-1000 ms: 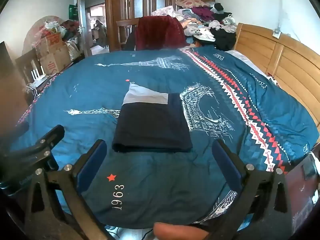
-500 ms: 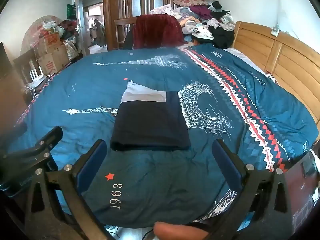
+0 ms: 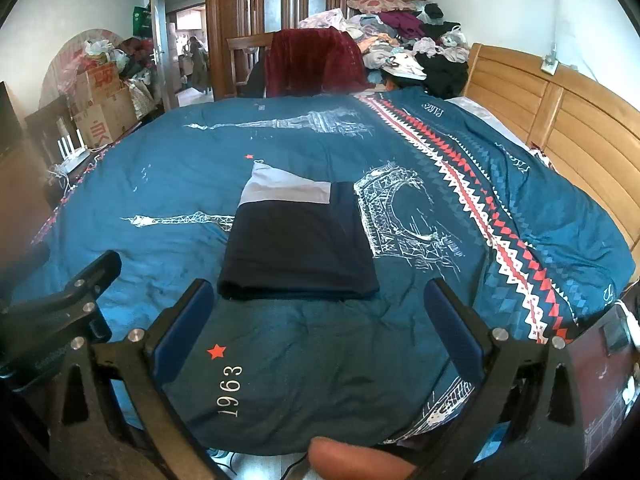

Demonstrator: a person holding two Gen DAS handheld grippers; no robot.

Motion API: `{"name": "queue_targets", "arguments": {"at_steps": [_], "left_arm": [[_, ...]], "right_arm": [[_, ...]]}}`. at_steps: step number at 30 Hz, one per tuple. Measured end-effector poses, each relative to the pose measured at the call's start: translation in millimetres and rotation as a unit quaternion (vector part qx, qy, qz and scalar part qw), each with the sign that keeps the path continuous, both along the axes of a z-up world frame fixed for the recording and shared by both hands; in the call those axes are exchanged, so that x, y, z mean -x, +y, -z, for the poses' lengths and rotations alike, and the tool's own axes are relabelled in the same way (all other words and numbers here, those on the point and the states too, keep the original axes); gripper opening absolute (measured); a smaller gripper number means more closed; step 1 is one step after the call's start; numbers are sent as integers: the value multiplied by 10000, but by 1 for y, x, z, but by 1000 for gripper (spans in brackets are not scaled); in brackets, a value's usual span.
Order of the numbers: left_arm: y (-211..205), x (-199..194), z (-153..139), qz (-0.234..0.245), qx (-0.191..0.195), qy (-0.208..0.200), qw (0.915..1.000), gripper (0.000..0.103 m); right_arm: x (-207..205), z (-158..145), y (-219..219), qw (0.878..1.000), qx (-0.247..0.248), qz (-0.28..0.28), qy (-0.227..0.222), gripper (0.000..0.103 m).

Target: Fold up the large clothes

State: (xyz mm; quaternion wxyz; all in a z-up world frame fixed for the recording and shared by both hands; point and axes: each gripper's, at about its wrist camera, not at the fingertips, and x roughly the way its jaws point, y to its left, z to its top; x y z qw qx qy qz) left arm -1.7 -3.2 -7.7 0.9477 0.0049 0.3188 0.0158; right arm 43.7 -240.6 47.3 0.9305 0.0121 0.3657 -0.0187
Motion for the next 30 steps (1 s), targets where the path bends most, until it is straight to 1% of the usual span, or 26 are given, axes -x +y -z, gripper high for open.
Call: {"name": "queue_targets", "arguments": {"at_steps": [16, 30], "left_arm": [[0, 1, -1, -4, -13, -7, 10000, 103], [-3, -2, -9, 3, -23, 10, 10000, 103]], "right_arm": [[-1, -3, -2, 10000, 8, 65, 30, 103], [-3, -3, -4, 9999, 36, 136, 50, 103]]}}
